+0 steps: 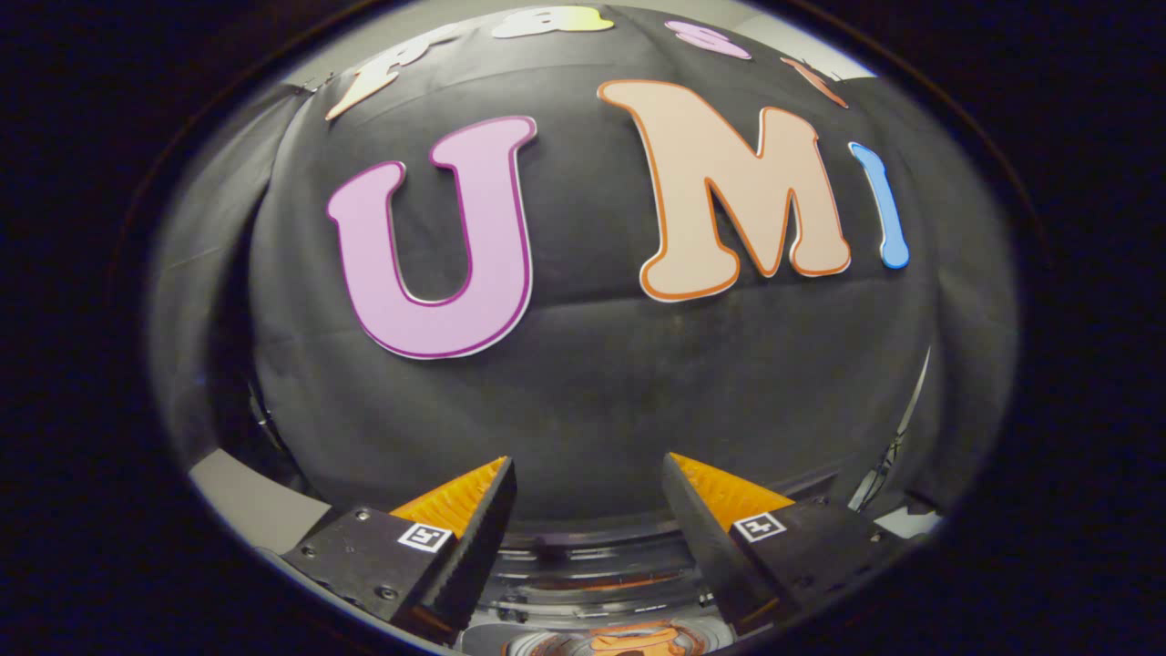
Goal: Put the clothes into the washing machine and then close the washing machine lid.
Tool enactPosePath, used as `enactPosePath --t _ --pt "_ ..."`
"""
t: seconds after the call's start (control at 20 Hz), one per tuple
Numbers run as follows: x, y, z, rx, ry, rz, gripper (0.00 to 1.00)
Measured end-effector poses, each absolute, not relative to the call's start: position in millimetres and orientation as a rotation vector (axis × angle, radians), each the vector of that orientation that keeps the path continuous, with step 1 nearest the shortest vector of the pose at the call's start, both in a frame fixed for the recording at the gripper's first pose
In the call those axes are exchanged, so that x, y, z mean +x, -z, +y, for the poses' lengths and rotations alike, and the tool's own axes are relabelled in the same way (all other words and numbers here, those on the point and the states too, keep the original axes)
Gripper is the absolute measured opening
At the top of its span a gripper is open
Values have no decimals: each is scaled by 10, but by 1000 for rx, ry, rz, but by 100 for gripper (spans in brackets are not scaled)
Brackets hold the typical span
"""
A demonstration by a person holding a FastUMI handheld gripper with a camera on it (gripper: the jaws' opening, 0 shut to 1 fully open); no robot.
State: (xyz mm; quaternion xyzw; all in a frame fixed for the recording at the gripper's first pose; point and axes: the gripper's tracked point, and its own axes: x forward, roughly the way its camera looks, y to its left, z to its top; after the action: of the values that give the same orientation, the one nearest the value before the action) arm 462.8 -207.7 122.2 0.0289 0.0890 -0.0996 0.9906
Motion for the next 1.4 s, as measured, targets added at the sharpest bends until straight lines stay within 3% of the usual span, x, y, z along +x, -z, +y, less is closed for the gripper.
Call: enactPosePath --t 0.15,0.5,1.4 --pt "4742 -884 -2102 -34 222 275 97" --pt "4699 -953 -2111 -66 225 229 97" --pt "4491 -1170 -2102 -69 293 -15 96"
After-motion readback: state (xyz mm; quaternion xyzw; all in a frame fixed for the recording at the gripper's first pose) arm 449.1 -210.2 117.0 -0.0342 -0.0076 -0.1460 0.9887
